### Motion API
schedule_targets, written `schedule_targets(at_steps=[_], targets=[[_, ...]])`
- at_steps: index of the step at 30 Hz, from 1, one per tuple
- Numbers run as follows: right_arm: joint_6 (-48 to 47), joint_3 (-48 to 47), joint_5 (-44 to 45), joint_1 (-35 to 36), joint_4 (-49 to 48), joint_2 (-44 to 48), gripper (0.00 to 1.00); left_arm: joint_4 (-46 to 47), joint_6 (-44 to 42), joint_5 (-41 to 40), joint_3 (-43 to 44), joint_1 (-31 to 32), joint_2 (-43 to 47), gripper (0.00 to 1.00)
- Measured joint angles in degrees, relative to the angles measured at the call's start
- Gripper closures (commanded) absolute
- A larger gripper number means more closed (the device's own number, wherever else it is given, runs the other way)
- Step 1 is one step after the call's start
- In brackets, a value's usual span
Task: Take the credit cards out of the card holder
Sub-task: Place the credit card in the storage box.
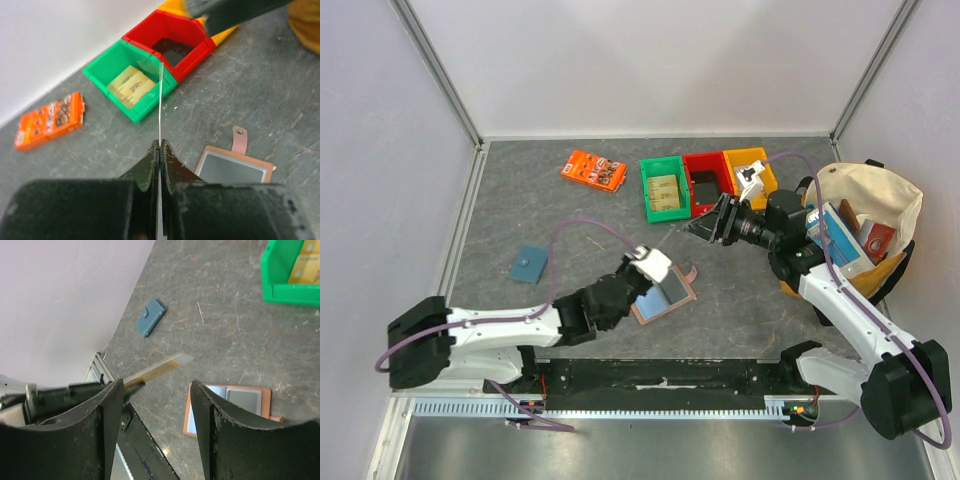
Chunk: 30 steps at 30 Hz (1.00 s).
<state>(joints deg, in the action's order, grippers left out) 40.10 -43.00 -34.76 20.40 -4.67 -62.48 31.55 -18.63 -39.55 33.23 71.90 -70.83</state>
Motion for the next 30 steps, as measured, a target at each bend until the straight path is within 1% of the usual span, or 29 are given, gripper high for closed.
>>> schedule_targets(at_steps=[4, 8, 10, 13, 17, 22, 27, 30], targets=[[-3.5, -0.5, -1.3, 0.0, -1.3, 0.6, 0.34, -4.2, 13.2, 8.4, -4.6, -8.2, 10.0, 0.98], [-6.5, -0.5, -4.3, 0.0, -3.8, 0.8, 0.34, -5.5, 25.7, 18.0, -10.2, -17.3, 19.3, 0.98], [-7.1, -0.3, -6.6, 0.0, -7.0, 0.8, 0.34, -5.4, 31.7, 22.8, -12.9, -21.0, 23.1, 0.98], [-6.8, 1.3, -9.9, 0.0, -13.2, 0.4, 0.34, -4.2, 39.5, 29.3, -15.7, -24.5, 26.6, 0.98], [-5.0, 3.1, -13.9, 0.2, -21.2, -2.7, 0.34, 0.1, 48.7, 36.8, -18.1, -27.8, 27.8, 0.98], [-4.3, 3.5, -16.3, 1.3, -25.8, -5.8, 0.38, 8.2, 58.4, 42.9, -20.0, -29.6, 27.0, 0.98], [-3.9, 3.5, -18.0, 2.5, -28.8, -7.8, 0.45, 15.3, 64.0, 46.2, -20.0, -29.8, 24.2, 0.98], [-3.5, 3.5, -18.5, 3.5, -29.6, -9.0, 0.5, 18.0, 66.1, 47.6, -20.0, -29.8, 23.0, 0.98]])
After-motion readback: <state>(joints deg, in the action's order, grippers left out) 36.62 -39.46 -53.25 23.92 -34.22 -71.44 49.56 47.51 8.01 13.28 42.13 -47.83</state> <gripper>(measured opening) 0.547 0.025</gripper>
